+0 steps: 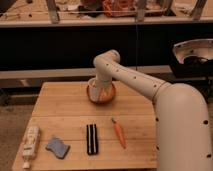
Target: Place the ceramic cup in the ceramic bowl
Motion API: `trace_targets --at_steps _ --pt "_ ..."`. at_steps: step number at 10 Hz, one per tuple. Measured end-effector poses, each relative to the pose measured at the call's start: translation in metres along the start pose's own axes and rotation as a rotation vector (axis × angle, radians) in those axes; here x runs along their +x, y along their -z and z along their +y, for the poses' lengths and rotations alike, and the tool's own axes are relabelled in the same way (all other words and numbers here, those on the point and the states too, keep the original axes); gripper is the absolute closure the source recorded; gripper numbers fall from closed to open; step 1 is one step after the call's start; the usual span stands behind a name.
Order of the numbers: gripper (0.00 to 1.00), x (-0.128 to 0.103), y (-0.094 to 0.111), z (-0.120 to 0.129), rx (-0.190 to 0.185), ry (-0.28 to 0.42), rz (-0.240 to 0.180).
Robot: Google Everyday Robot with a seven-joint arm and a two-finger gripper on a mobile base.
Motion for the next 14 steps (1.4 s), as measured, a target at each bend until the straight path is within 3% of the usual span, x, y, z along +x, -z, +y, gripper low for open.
trace_targets --at_steps 1,14 --pt "0.2 0.0 0.003 -0.001 0.005 -0.003 -0.001" --pt "0.2 0.004 0.017 -0.002 0.016 -0.043 -0.012"
